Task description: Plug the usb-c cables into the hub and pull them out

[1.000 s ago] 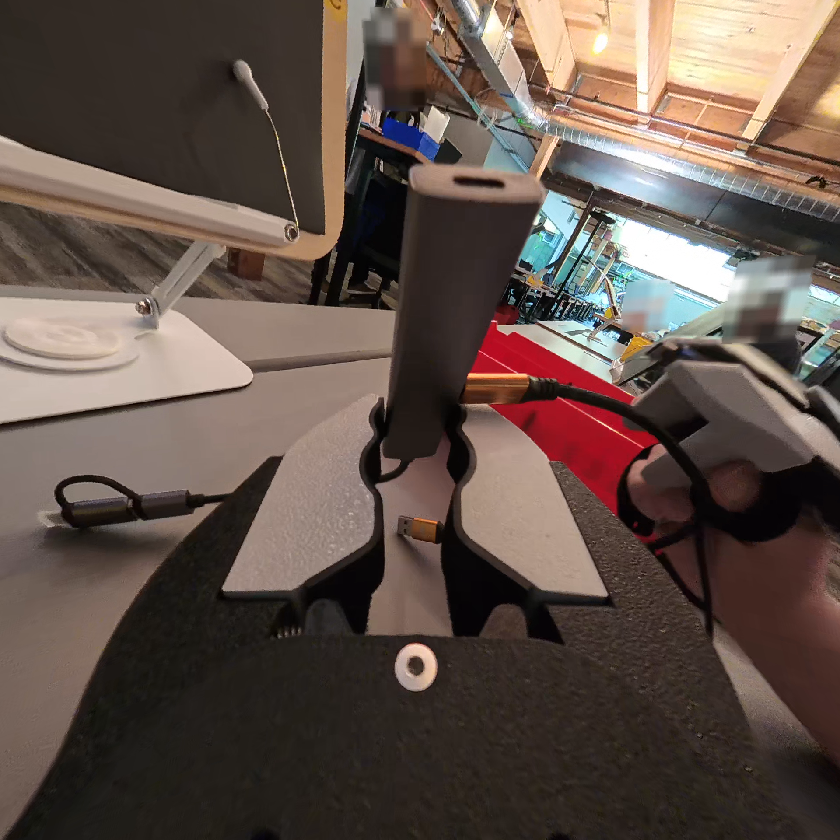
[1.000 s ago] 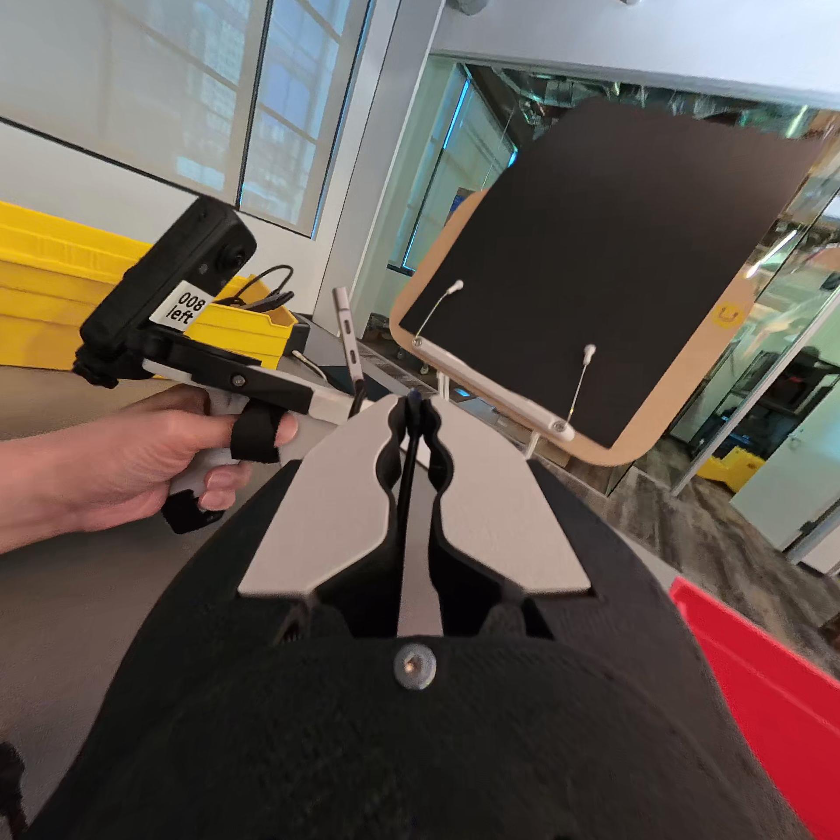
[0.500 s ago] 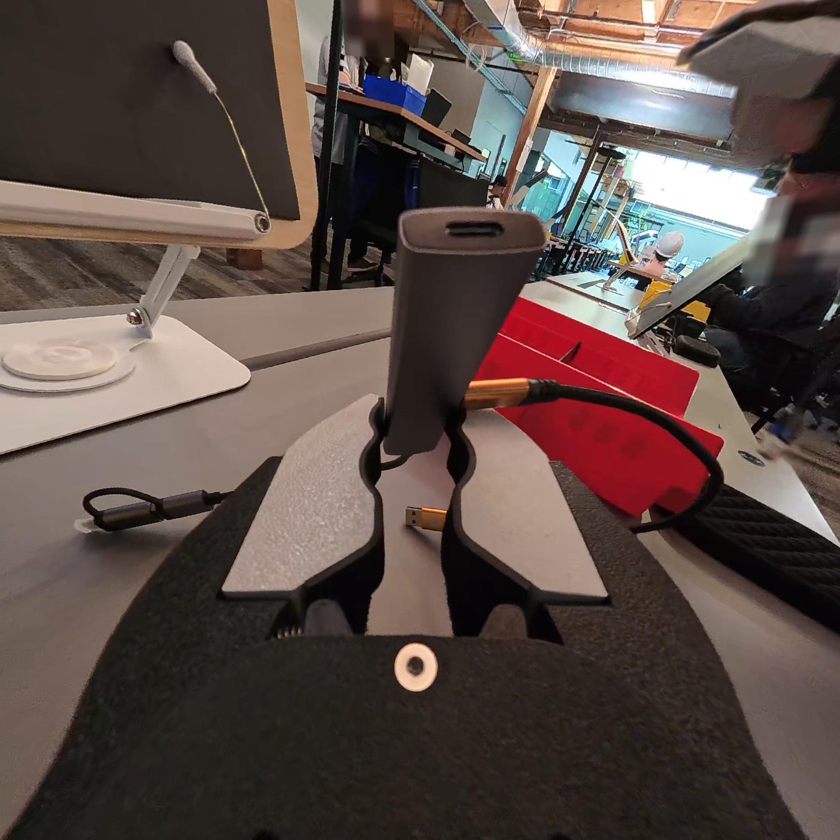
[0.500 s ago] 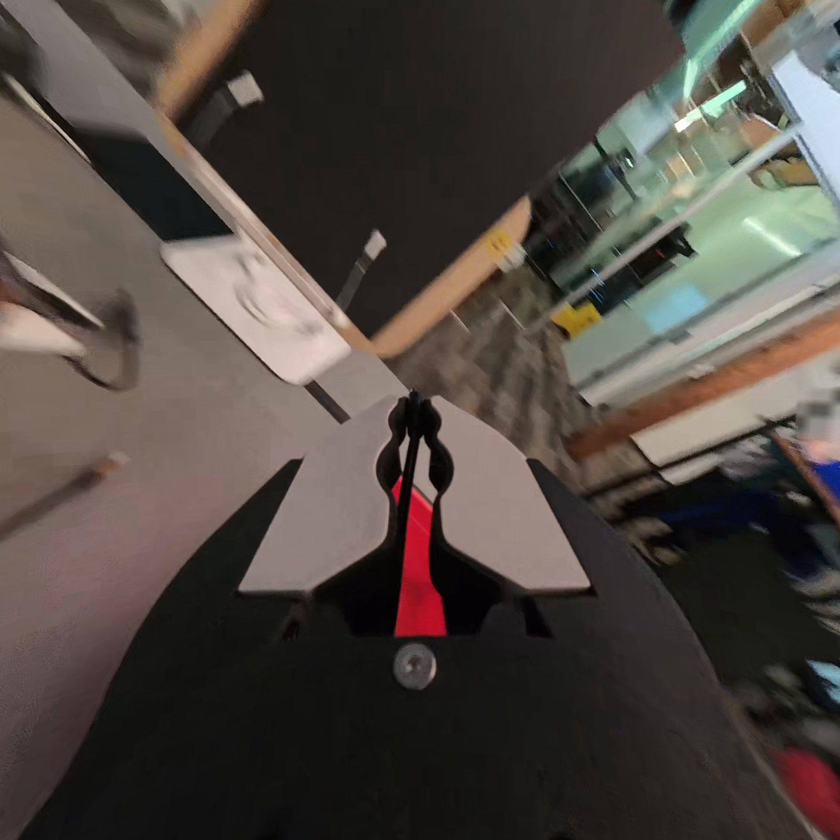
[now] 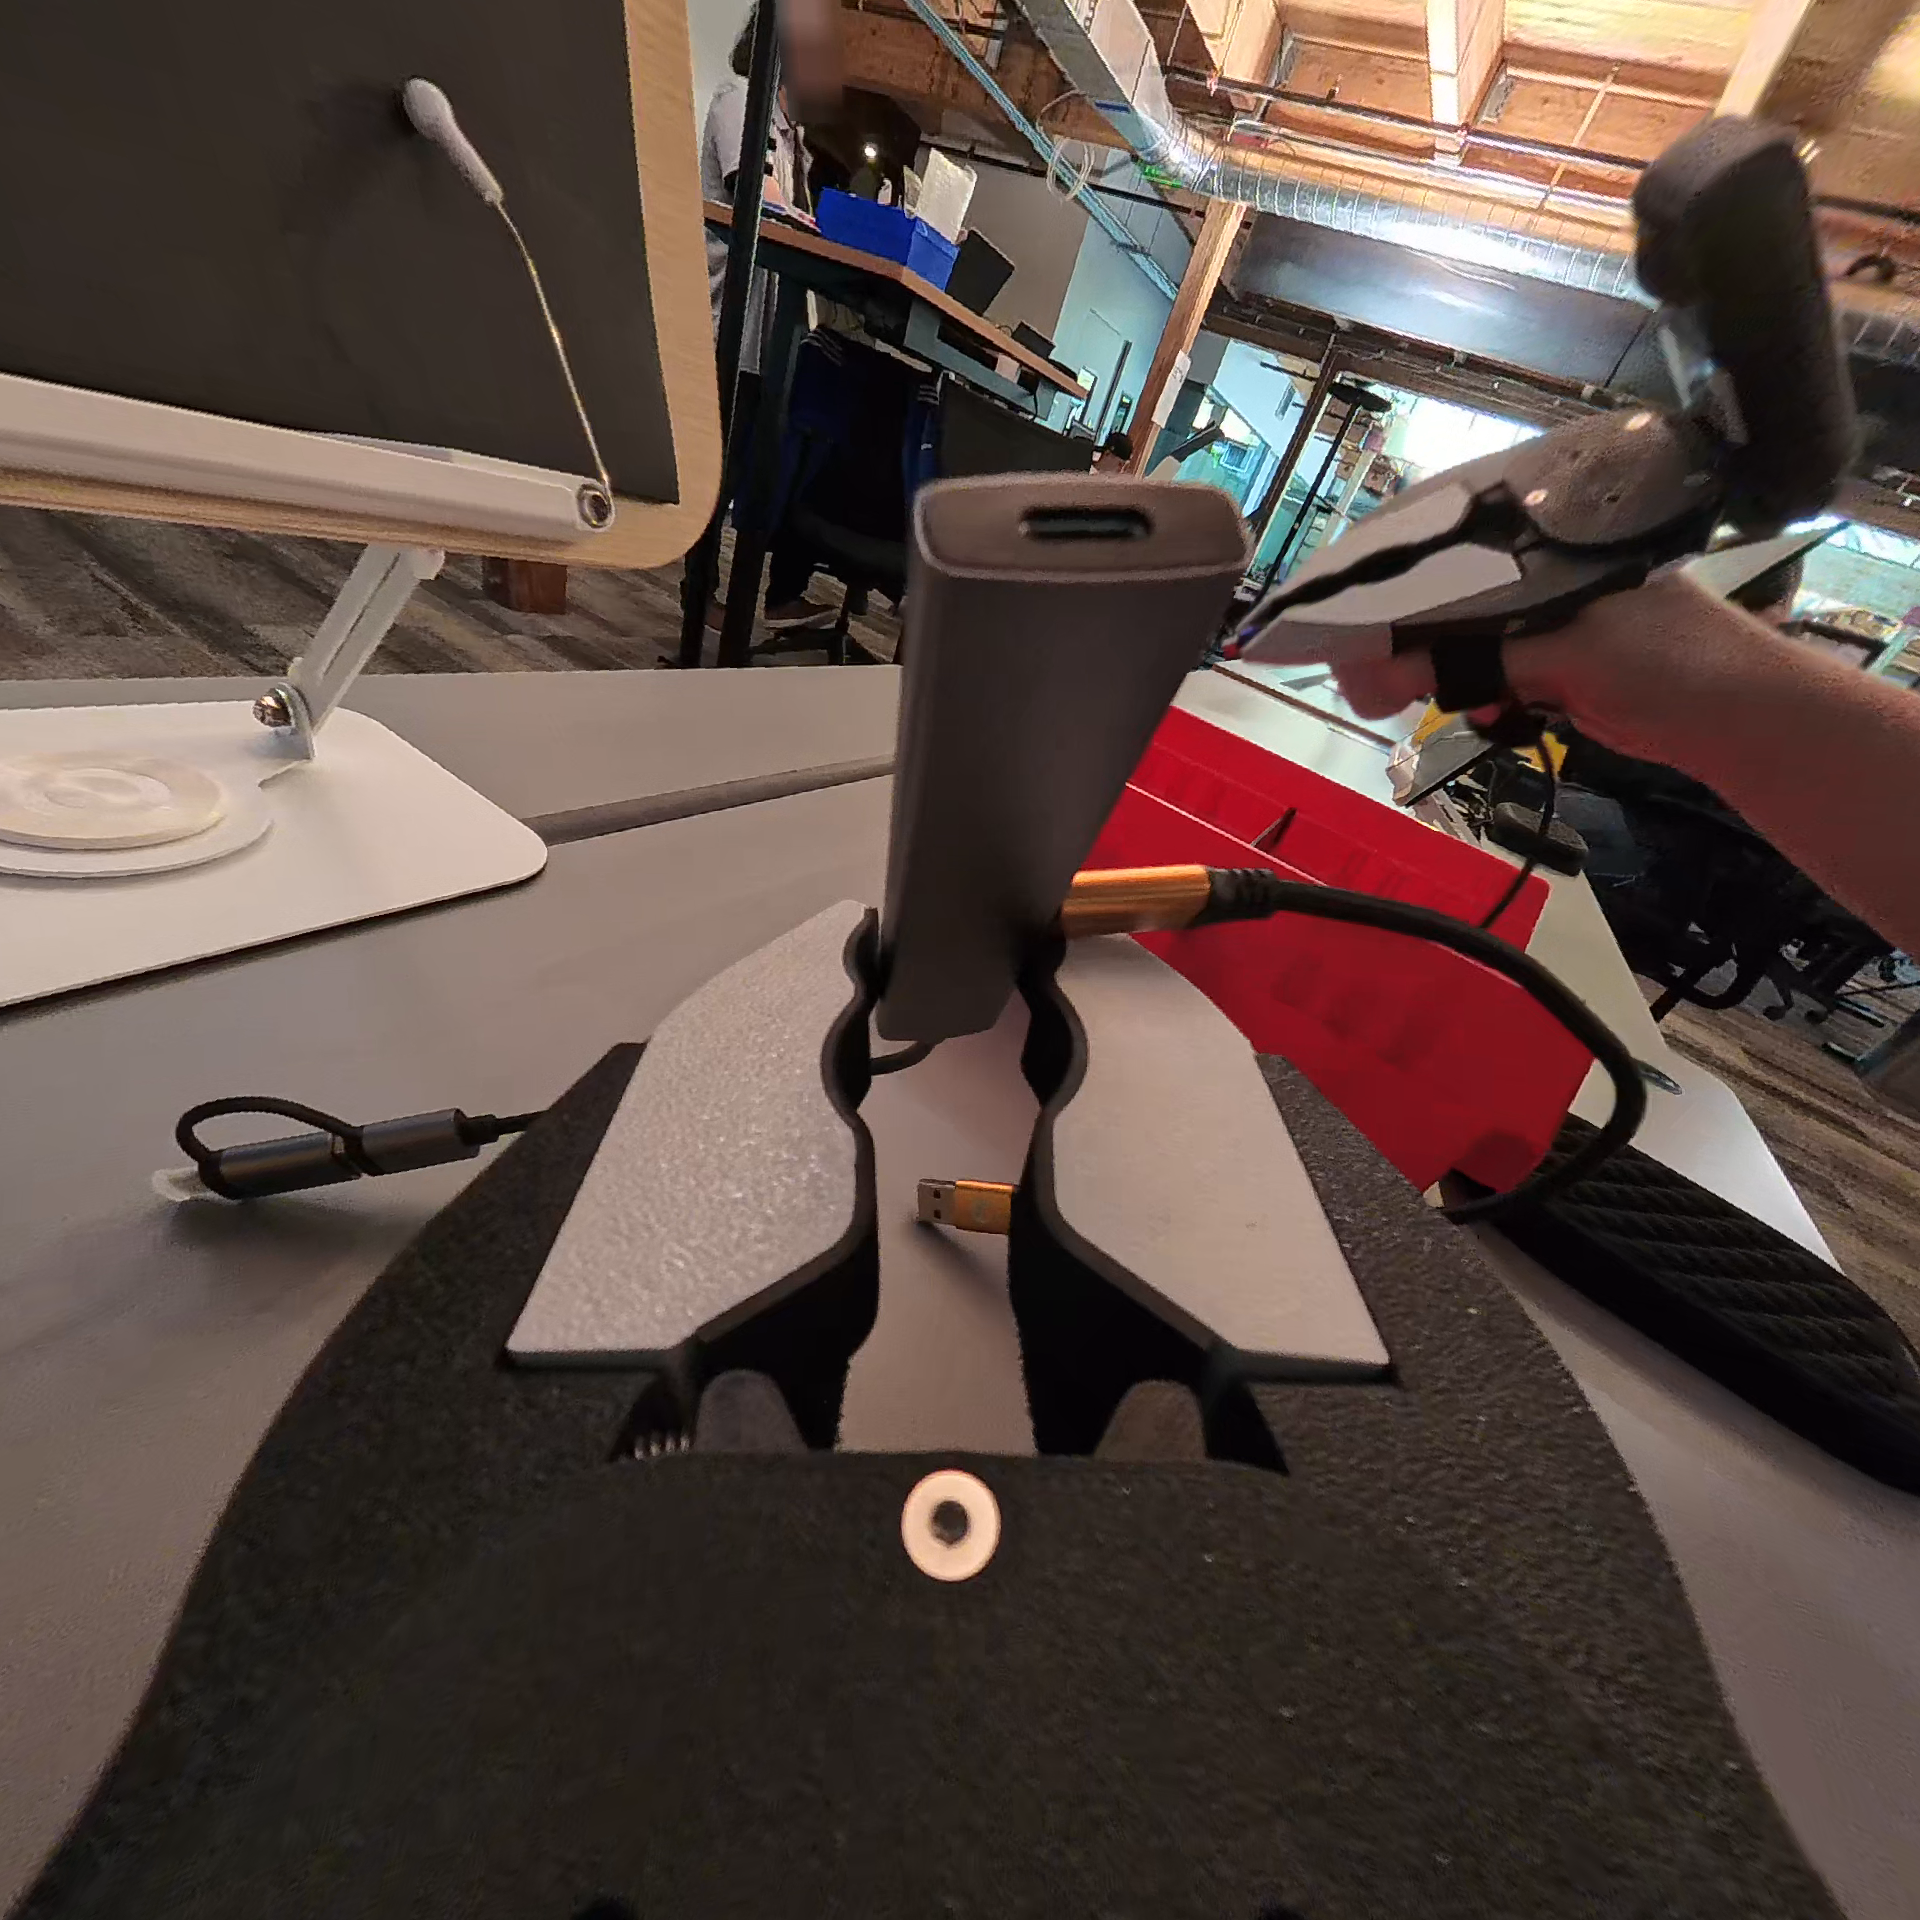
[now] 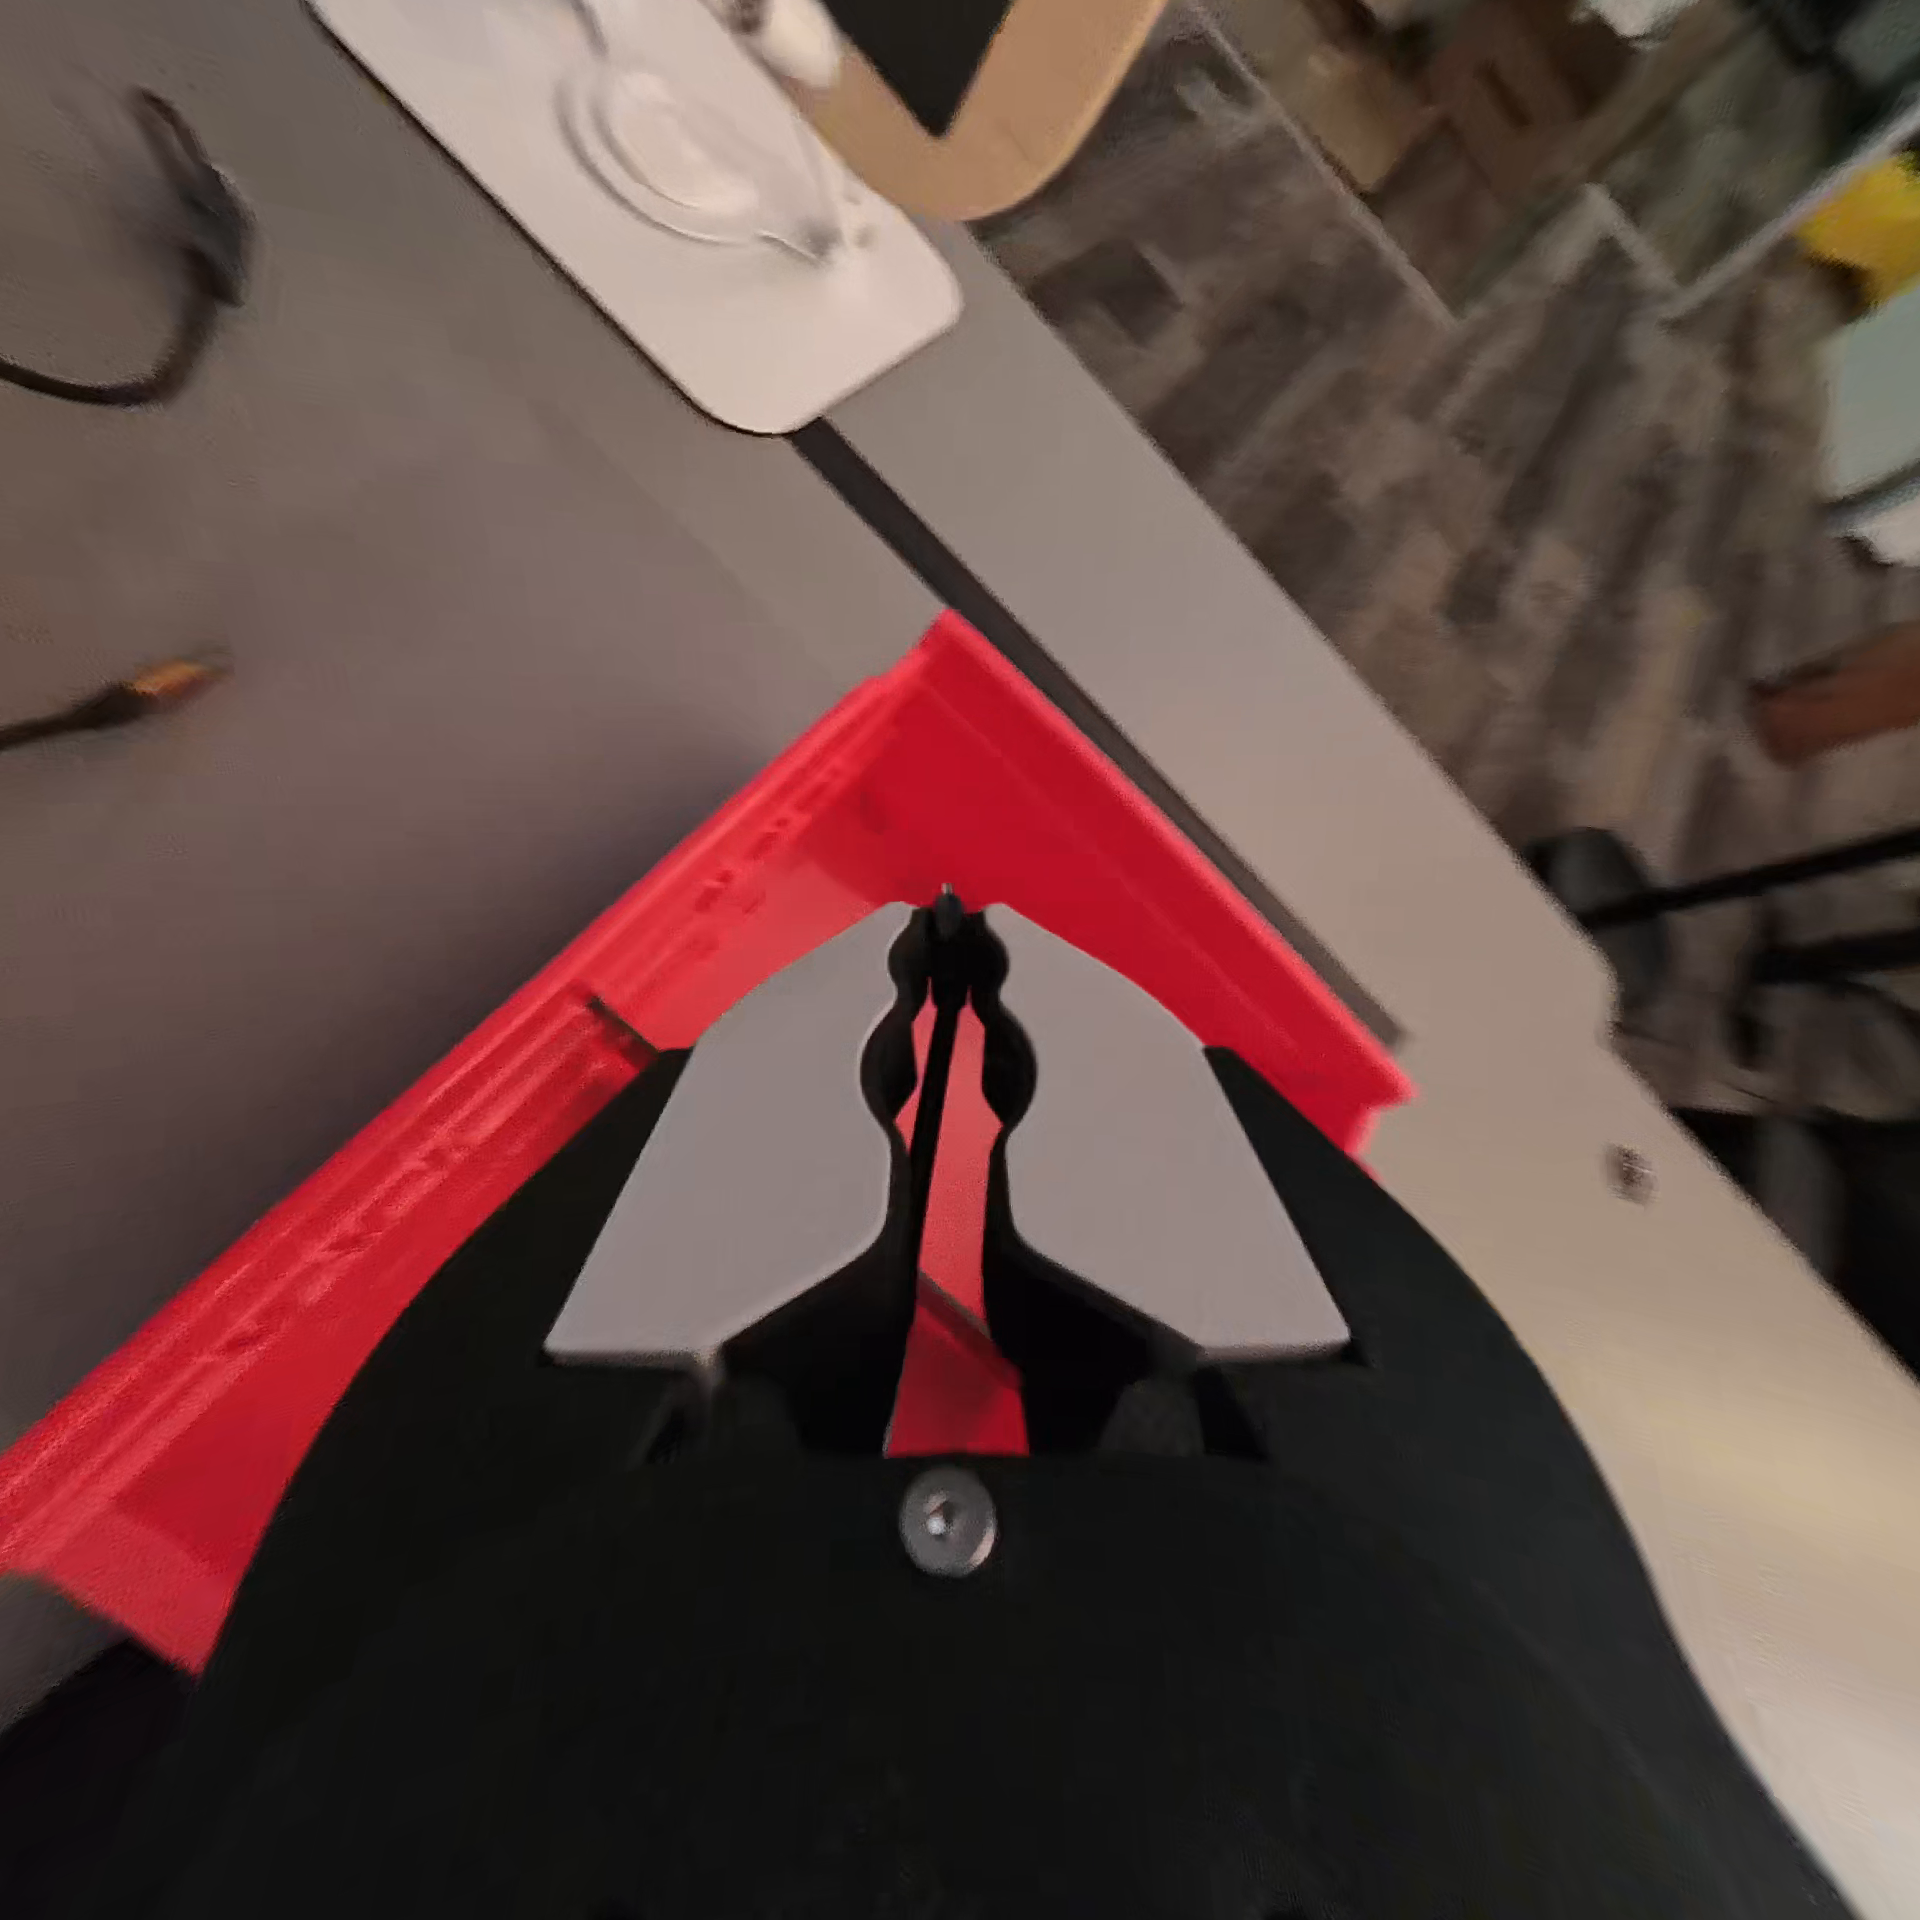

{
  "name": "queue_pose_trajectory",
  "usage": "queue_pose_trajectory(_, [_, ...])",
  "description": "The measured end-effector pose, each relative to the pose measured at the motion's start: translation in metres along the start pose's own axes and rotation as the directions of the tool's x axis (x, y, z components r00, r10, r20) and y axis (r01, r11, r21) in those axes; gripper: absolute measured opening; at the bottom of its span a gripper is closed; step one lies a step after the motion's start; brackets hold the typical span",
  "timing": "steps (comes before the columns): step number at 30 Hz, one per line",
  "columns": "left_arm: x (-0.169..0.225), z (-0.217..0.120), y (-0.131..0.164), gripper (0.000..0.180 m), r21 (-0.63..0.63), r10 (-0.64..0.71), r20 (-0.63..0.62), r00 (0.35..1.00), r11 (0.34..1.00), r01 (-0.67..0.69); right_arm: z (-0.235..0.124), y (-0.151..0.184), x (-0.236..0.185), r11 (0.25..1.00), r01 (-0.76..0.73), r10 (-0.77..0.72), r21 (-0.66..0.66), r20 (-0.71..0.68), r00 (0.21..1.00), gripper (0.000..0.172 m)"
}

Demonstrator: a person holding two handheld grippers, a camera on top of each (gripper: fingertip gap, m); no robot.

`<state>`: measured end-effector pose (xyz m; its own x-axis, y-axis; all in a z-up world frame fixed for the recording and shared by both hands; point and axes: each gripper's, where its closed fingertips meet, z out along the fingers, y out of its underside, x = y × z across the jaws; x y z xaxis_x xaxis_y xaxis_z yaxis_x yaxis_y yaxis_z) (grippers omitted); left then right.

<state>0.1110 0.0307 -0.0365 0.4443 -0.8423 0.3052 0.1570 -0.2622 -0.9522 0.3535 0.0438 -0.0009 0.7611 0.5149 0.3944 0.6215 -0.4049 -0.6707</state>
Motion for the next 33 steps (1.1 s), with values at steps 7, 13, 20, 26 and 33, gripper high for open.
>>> queue_pose_trajectory(7, [-0.001, 0.0, -0.002, 0.025, 0.007, -0.02, -0.007, 1.0, 1.0, 0.02, 0.01, 0.039, -0.01, 0.998, -0.06, 0.059, 0.0, 0.184, 0.981, 0.008])
queue_pose_trajectory(13, [0.0, 0.002, -0.001, 0.025, -0.003, -0.015, -0.015, 1.0, 1.0, 0.015, -0.004, 0.063, -0.043, 0.999, 0.005, -0.023, 0.042, 0.427, 0.904, 0.009])
queue_pose_trajectory(20, [0.003, 0.003, 0.001, 0.025, -0.01, -0.003, -0.017, 1.0, 1.0, 0.003, -0.015, 0.095, -0.053, 0.999, 0.028, -0.015, -0.017, 0.513, 0.858, 0.009])
queue_pose_trajectory(26, [0.006, 0.005, 0.004, 0.025, -0.028, 0.022, -0.017, 1.0, 0.999, -0.023, -0.012, 0.096, -0.055, 0.999, 0.031, -0.036, 0.017, 0.482, 0.876, 0.012])
queue_pose_trajectory(33, [0.008, 0.005, 0.005, 0.025, -0.034, 0.036, -0.015, 0.999, 0.999, -0.037, -0.023, 0.075, -0.049, 0.994, 0.032, -0.074, 0.104, 0.439, 0.896, 0.019])
